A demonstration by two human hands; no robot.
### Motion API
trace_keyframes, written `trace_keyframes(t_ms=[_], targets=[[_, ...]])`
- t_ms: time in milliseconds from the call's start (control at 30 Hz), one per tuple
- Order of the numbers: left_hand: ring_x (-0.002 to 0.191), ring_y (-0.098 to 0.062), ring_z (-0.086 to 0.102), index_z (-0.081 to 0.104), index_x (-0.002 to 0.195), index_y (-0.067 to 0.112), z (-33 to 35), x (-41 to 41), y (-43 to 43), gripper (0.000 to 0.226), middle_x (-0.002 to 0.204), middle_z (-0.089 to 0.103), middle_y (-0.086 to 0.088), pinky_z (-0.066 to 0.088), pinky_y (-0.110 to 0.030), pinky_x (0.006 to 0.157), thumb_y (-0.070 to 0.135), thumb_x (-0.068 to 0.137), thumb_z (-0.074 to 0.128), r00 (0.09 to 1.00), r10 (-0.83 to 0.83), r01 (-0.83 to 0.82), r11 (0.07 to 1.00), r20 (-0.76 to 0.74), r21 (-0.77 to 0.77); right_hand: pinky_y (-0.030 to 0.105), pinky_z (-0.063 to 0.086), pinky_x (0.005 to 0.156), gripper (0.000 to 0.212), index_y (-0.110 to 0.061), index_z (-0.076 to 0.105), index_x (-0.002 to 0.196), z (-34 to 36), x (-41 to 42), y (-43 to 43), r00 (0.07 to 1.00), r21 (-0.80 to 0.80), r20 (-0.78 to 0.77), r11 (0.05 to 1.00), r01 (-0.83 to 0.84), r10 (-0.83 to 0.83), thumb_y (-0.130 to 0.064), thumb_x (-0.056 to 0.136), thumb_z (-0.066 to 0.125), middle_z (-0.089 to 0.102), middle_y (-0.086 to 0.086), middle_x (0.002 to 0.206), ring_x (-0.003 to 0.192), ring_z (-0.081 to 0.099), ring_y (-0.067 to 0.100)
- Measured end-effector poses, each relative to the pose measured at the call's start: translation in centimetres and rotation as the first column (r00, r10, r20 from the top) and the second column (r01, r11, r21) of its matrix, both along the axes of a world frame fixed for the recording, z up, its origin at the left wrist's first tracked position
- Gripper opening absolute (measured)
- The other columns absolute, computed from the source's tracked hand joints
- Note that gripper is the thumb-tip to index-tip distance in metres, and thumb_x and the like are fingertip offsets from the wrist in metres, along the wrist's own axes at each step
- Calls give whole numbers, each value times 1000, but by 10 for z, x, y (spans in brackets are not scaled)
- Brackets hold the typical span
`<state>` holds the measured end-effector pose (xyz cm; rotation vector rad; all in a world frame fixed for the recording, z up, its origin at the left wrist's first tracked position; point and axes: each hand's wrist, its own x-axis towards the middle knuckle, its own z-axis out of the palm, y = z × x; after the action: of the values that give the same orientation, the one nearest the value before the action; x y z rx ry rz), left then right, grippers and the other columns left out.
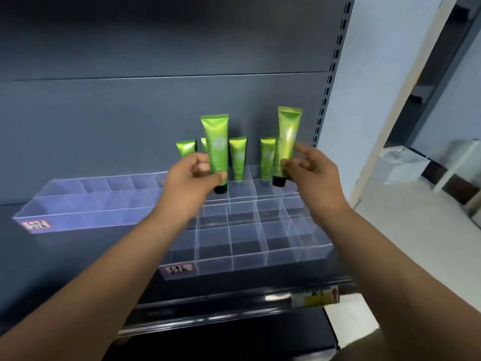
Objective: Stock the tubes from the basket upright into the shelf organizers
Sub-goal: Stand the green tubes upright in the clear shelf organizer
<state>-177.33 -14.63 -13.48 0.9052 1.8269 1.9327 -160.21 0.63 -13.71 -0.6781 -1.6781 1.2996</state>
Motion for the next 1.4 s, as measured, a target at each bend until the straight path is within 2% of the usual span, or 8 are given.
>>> trace_keyframes(t_ms=[167, 300, 467, 633, 900, 1067, 1233, 1400], targets=[[83, -21, 59, 57, 83, 23, -14, 1, 62, 30, 86, 54, -1, 55, -60, 93, 16, 73, 84, 998, -6, 5, 1000, -63, -18, 13, 51, 73, 15, -12, 64, 103, -10, -18, 54, 996, 7, -12, 996, 93, -93, -8, 91, 71, 51, -18, 60, 65, 56, 2], [78, -18, 54, 55, 80, 22, -24, 10, 105, 30, 82, 52, 1, 56, -50, 87, 16, 77, 84, 993, -38, 30, 997, -114, -69, 21, 50, 67, 18, -15, 60, 93, -28, -19, 85, 995, -35, 3, 995, 96, -96, 0, 90, 70, 55, -20, 58, 56, 53, -1], [79, -12, 53, 60, 90, 11, -32, 25, 137, 24, 86, 54, 0, 49, -25, 76, 14, 82, 83, 984, -39, 23, 995, -173, -95, 35, 59, 80, 20, -9, 66, 102, -41, -23, 106, 993, -21, 28, 993, 114, -114, -4, 85, 75, 74, 7, 92, 85, 72, 18], [80, -7, 62, 59, 109, 25, -39, 42, 152, 39, 88, 64, 3, 49, -14, 74, 11, 82, 83, 985, -83, 71, 995, -154, -76, 48, 59, 88, 22, -18, 68, 95, -48, -35, 125, 990, 37, 98, 995, 96, -99, -17, 75, 78, 75, 3, 92, 90, 73, 20], [63, 11, 61, 58, 86, 31, -51, 44, 162, 36, 64, 66, 24, 45, -7, 64, 3, 82, 81, 979, -84, 67, 993, -187, -94, 38, 59, 86, 24, -23, 71, 94, -65, -42, 143, 976, 88, 209, 995, 42, -60, -10, 75, 77, 74, -7, 86, 85, 71, 9], [65, 6, 61, 59, 89, 31, -53, 43, 162, 36, 69, 65, 13, 47, -10, 65, 4, 81, 82, 985, -50, 38, 996, -166, -79, 36, 60, 86, 24, -24, 74, 95, -68, -43, 146, 985, 21, 172, 1000, 5, -8, -10, 76, 76, 75, -5, 87, 84, 72, 10], [63, 10, 58, 58, 86, 27, -52, 45, 160, 35, 62, 63, 23, 45, -7, 64, 1, 82, 81, 980, -73, 57, 994, -183, -92, 28, 57, 84, 23, -21, 78, 96, -71, -41, 147, 991, -10, 132, 1000, 12, -10, -7, 77, 80, 74, 5, 93, 84, 68, 10], [63, 10, 58, 58, 80, 25, -54, 45, 160, 35, 65, 61, 21, 47, -8, 66, 2, 78, 83, 972, -58, 31, 992, -229, -123, 17, 55, 81, 24, -31, 78, 91, -67, -37, 143, 986, 3, 165, 1000, 20, -20, -11, 77, 81, 75, -8, 88, 84, 70, 4]])
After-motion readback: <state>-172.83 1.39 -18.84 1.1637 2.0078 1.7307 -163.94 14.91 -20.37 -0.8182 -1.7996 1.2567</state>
